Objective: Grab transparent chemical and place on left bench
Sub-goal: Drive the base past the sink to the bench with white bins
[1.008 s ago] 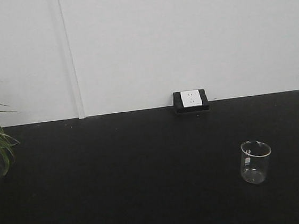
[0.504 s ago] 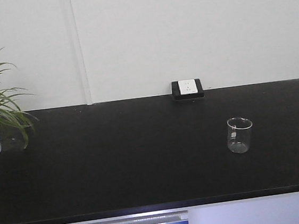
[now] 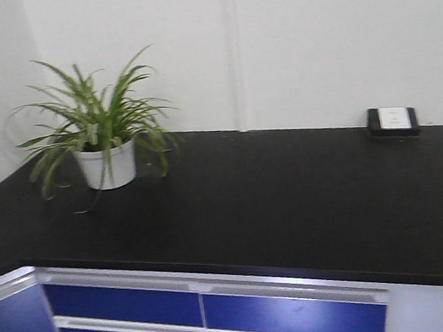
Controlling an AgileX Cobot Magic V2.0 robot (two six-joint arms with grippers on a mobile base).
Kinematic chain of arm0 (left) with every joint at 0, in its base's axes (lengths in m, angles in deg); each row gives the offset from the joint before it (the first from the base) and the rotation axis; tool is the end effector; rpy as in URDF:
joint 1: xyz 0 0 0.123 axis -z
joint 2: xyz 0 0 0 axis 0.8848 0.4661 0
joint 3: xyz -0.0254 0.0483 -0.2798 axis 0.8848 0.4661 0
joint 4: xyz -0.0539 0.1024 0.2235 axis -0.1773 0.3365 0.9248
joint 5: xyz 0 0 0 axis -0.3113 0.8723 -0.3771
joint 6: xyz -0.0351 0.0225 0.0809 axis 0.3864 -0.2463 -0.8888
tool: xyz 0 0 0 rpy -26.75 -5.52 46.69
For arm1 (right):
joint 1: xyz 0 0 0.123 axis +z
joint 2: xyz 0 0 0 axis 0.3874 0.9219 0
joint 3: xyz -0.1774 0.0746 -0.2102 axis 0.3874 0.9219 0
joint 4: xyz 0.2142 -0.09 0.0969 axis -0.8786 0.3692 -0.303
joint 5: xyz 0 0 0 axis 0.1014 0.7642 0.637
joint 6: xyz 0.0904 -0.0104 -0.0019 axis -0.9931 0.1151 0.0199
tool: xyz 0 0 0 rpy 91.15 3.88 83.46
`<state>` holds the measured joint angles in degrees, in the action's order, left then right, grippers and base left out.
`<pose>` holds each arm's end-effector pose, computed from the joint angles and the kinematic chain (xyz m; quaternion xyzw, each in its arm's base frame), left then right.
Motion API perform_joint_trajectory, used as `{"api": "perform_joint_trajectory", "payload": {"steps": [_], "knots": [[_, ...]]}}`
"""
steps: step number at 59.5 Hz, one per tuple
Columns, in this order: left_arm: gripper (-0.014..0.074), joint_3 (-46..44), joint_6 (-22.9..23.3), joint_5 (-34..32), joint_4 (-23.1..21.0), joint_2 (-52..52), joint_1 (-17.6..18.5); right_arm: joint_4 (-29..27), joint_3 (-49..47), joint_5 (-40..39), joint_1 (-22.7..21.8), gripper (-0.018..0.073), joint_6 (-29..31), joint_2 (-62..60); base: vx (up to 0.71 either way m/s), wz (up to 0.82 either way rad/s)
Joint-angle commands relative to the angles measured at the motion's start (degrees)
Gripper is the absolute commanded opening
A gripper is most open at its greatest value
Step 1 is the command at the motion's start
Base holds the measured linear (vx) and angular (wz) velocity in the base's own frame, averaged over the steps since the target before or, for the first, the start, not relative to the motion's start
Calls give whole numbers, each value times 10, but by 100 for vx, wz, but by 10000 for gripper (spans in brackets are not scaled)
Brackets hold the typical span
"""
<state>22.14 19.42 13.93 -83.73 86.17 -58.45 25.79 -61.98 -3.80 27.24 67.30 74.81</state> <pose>0.0565 -0.0036 0.2036 0.0337 0.6852 -0.0124 0.7274 0.0812 0.0154 0.2726 -0.0995 0.7881 0.0332 0.6066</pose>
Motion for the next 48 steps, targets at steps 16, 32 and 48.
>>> {"api": "perform_joint_trajectory", "payload": {"steps": [16,32,48], "knots": [[-4,9,4,-45,0,-11,1,-2,-18,-44,0,-1,0,3,-10,96],[-4,9,4,-45,0,-11,1,-2,-18,-44,0,-1,0,3,-6,99],[-4,9,4,-45,0,-11,1,-2,-18,-44,0,-1,0,3,-1,89]]}}
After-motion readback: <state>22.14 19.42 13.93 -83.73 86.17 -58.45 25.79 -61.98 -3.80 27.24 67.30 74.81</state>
